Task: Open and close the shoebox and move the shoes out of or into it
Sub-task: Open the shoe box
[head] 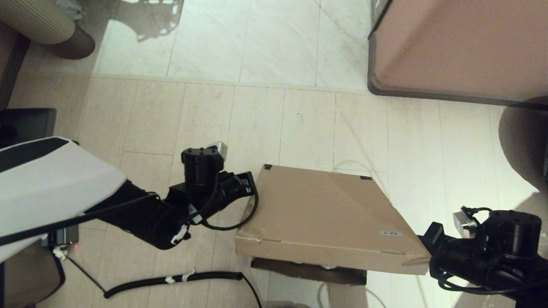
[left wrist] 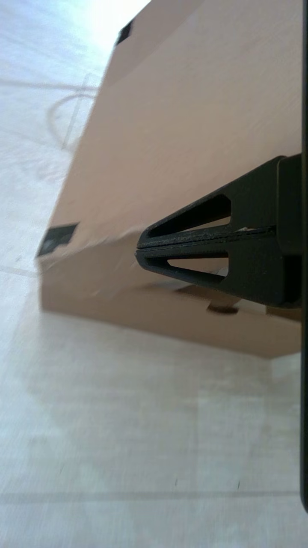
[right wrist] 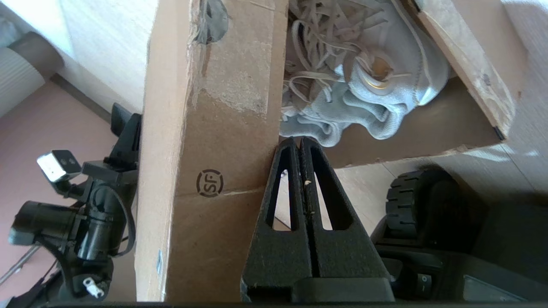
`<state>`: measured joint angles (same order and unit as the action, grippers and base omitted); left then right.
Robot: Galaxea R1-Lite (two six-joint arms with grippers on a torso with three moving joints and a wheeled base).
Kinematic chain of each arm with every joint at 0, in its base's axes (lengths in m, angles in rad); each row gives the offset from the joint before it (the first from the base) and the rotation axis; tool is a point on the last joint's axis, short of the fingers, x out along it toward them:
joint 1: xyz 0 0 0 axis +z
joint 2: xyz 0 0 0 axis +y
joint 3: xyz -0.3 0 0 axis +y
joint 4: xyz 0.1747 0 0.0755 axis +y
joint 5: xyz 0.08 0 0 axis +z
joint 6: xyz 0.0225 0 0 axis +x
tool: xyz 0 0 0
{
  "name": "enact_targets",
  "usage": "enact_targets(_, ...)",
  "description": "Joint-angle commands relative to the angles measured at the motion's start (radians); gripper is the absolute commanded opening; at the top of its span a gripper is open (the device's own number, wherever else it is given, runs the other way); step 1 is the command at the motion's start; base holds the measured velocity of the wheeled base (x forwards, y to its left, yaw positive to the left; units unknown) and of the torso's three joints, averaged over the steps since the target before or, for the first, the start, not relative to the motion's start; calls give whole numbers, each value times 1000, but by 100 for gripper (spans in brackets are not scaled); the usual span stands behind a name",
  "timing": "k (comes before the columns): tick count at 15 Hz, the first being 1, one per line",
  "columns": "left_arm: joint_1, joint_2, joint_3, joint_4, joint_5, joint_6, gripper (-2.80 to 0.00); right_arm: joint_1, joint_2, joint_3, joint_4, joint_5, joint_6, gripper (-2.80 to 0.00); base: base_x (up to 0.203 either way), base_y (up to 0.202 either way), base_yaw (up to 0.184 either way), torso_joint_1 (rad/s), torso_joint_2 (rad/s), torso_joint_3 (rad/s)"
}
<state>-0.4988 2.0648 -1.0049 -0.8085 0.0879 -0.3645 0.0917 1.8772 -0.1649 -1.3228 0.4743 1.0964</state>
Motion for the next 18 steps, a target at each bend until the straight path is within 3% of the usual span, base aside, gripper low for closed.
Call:
enact_targets(1,17,-18,-1,-4,1,-2,-280,0,-13,-8,-5,3,7,-280,0,0,0,0,0,0)
enact_targets(10,106,-70,1,-4,27,-2,-280,0,-137,-201,289,3,28,-280,0,0,0,0,0,0)
enact_targets(14,155,-87,11,-4,27,-2,-280,0,-179,-308,352,1,146,-280,0,0,0,0,0,0)
enact_targets(18,172,-91,11,-4,27,-2,-280,0,-213,-421,466,1,161,-280,0,0,0,0,0,0)
